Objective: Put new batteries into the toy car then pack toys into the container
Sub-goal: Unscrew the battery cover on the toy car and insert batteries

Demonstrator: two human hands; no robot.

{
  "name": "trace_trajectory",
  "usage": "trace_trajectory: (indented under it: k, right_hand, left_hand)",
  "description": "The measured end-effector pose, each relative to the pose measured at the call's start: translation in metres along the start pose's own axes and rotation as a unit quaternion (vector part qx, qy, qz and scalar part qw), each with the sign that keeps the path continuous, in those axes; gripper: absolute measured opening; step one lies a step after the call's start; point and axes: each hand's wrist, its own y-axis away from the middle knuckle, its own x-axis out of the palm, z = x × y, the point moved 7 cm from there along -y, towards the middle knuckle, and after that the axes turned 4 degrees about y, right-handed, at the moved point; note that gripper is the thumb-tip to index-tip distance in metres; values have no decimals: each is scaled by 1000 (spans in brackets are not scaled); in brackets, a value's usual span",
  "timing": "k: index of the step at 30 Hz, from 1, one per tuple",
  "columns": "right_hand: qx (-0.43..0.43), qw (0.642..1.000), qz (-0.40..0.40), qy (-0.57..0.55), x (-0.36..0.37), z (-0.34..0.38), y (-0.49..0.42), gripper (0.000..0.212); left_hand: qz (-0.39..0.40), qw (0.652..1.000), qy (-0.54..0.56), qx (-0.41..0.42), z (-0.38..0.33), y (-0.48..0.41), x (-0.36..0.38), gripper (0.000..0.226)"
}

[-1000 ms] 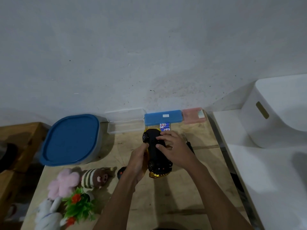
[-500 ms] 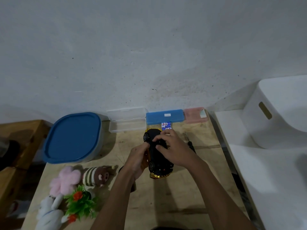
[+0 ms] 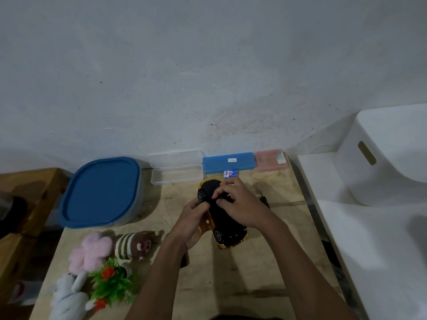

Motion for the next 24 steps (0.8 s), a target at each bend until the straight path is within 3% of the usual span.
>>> trace_trajectory:
  k: [2, 4, 7, 9, 11, 16, 18, 20, 24]
  right_hand:
    - [11, 995, -44, -85, -7, -6, 2, 13]
    - [48, 975, -150, -156, -21, -30, 6, 16]
    - [172, 952, -254, -6, -35, -91, 18, 26]
    - [271, 933, -213, 108, -29, -130, 25, 39]
    - [314, 923, -168, 142, -19, -152, 29, 45]
    - [322, 910, -129, 227, -5, -172, 21, 26]
    - [334, 919, -122, 171, -4, -179, 18, 24]
    - [317, 938, -139, 35, -7, -177, 15, 19]
    - [221, 951, -165, -139, -29, -127, 14, 11]
  left_hand:
    - [3, 1000, 7, 5, 0, 0, -1, 23]
    - [3, 1000, 12, 7, 1, 0, -3, 22]
    - [-4, 999, 32, 4, 5, 1, -4, 24]
    - [-5, 999, 36, 3, 8, 1, -3, 25]
    - [-1, 999, 32, 1, 10, 1, -2, 28]
    - [-1, 1000, 28, 9, 9, 1, -2, 30]
    - [-8, 999, 31, 16, 7, 0, -4, 30]
    - [-15, 999, 41, 26, 3, -2, -7, 30]
    - [-38, 995, 66, 65, -12, -6, -15, 25]
